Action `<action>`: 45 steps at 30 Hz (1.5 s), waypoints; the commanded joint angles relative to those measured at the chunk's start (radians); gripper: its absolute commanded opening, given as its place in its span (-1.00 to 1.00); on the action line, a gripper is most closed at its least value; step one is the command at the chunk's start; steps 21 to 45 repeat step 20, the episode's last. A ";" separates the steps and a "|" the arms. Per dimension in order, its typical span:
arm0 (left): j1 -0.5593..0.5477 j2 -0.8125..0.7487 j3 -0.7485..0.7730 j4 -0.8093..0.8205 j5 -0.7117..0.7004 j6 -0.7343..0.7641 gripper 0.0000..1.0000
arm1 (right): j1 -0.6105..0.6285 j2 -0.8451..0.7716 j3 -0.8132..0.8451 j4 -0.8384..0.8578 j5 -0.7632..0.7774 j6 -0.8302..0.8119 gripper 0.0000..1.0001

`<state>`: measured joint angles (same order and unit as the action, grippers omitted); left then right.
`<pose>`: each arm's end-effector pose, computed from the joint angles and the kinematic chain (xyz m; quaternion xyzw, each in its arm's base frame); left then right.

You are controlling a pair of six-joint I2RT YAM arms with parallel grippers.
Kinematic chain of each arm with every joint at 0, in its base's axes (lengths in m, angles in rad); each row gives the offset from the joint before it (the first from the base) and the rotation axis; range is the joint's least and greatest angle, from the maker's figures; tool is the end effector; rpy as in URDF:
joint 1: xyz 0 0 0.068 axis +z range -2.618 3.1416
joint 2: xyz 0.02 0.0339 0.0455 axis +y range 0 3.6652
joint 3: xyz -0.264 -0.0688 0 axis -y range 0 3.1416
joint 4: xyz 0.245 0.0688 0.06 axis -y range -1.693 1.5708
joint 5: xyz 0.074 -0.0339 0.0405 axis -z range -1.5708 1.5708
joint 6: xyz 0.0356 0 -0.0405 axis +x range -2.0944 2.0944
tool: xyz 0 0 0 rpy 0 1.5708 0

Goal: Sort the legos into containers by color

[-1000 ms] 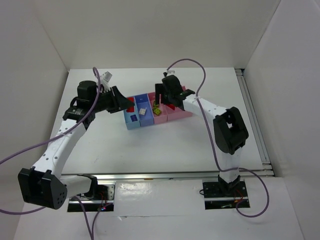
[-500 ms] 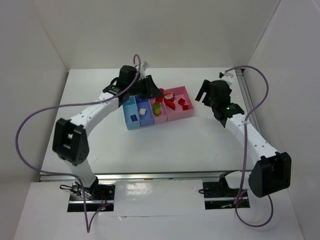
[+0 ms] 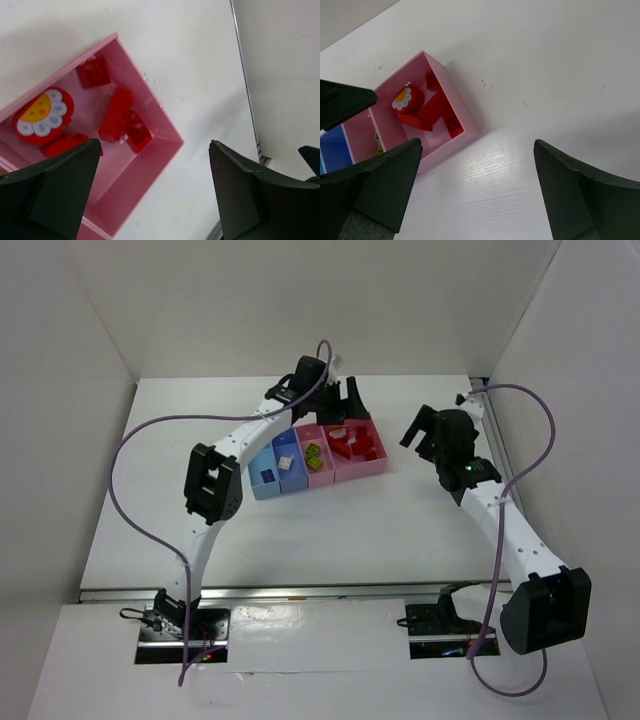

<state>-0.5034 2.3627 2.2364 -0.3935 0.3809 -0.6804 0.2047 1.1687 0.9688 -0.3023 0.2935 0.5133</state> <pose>0.4766 -0.2776 0.2744 0.0195 0.8545 -0.4107 0.3174 0.2600 0.0435 0.3146 0.2044 0.8298 0.0592 0.5159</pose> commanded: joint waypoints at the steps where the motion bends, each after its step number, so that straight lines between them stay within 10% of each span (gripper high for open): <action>1: -0.012 -0.120 -0.032 -0.039 0.015 0.030 1.00 | -0.007 -0.009 0.016 -0.003 0.030 0.021 1.00; 9: -0.032 -0.553 -0.444 -0.015 -0.121 0.117 1.00 | -0.016 0.077 0.094 -0.188 0.289 0.141 1.00; 20: -0.041 -1.127 -0.928 -0.054 -0.444 0.133 1.00 | -0.007 0.074 0.047 -0.169 0.205 0.129 1.00; 45: -0.041 -1.127 -0.928 -0.054 -0.444 0.133 1.00 | -0.007 0.074 0.047 -0.169 0.205 0.129 1.00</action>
